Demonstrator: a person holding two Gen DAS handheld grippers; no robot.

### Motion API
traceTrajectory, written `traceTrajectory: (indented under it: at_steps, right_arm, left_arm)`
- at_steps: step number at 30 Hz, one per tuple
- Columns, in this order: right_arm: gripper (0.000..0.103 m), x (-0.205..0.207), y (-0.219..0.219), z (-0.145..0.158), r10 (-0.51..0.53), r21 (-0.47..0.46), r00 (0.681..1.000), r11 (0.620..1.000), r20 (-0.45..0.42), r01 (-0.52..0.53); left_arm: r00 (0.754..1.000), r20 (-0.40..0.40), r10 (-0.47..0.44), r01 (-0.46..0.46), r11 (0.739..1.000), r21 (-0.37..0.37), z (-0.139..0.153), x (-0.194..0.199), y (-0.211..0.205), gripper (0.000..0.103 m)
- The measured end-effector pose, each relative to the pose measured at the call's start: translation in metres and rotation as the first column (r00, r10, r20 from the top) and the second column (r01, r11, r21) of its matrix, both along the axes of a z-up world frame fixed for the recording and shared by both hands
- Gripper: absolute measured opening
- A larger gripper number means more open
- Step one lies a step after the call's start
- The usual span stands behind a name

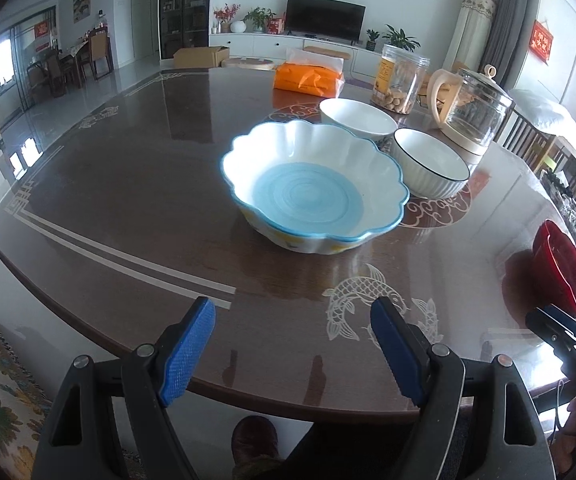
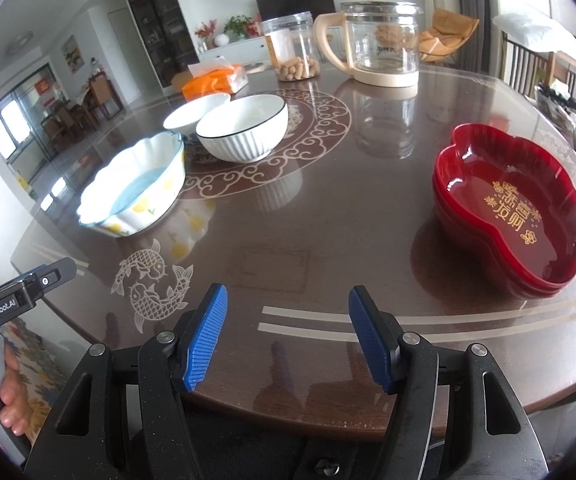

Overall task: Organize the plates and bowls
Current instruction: 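Open the right gripper and withdraw it from the red plate stack, then reach the right gripper to the blue-rimmed scalloped bowl rim and close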

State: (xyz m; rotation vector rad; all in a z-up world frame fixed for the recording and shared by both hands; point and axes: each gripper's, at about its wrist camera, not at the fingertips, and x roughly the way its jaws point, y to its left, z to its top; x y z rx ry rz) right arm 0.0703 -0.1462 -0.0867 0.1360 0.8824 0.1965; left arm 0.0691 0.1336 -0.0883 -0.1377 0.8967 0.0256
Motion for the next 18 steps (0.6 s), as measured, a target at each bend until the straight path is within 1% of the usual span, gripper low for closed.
traceTrajectory:
  at_steps: [2,4,6,7,10,12,13,15,18]
  right_arm:
    - [0.067,0.008,0.008,0.005,0.033,0.001,0.999,0.999,-0.003,-0.033]
    - [0.067,0.021,0.019,0.011,0.083,0.005,0.996,0.997,-0.021,-0.083]
    - [0.067,0.035,0.027,0.018,0.117,0.044,0.992,0.992,-0.041,-0.116]
    - [0.067,0.043,0.030,0.021,0.131,0.077,0.990,0.989,-0.052,-0.126]
    - [0.067,0.077,0.040,0.024,0.161,0.188,0.978,0.973,-0.128,-0.136]
    - [0.067,0.102,0.049,0.022,0.172,0.255,0.968,0.959,-0.181,-0.123]
    - [0.067,0.114,0.055,0.020,0.181,0.276,0.962,0.953,-0.205,-0.121]
    - [0.067,0.135,0.067,0.014,0.184,0.304,0.954,0.947,-0.237,-0.107]
    - [0.067,0.155,0.087,0.007,0.194,0.293,0.944,0.949,-0.265,-0.113]
  left_arm:
    - [1.000,-0.006,0.001,-0.001,1.000,-0.006,0.004,0.008,0.016,0.080]
    - [0.999,-0.035,-0.001,-0.001,0.999,-0.037,0.005,0.023,0.035,0.080]
    - [0.998,-0.061,-0.008,0.004,0.997,-0.074,0.007,0.041,0.053,0.080]
    - [0.997,-0.071,-0.014,0.009,0.997,-0.078,0.009,0.052,0.060,0.080]
    - [0.996,-0.089,-0.021,0.016,0.999,-0.049,0.011,0.086,0.075,0.080]
    - [0.993,-0.118,-0.019,0.013,0.998,-0.056,0.007,0.109,0.083,0.079]
    - [0.991,-0.134,-0.019,0.009,0.997,-0.073,0.005,0.120,0.085,0.078]
    - [0.988,-0.152,-0.030,0.015,0.995,-0.103,0.001,0.137,0.086,0.078]
    - [0.985,-0.169,-0.036,0.022,0.996,-0.088,-0.007,0.155,0.081,0.077]
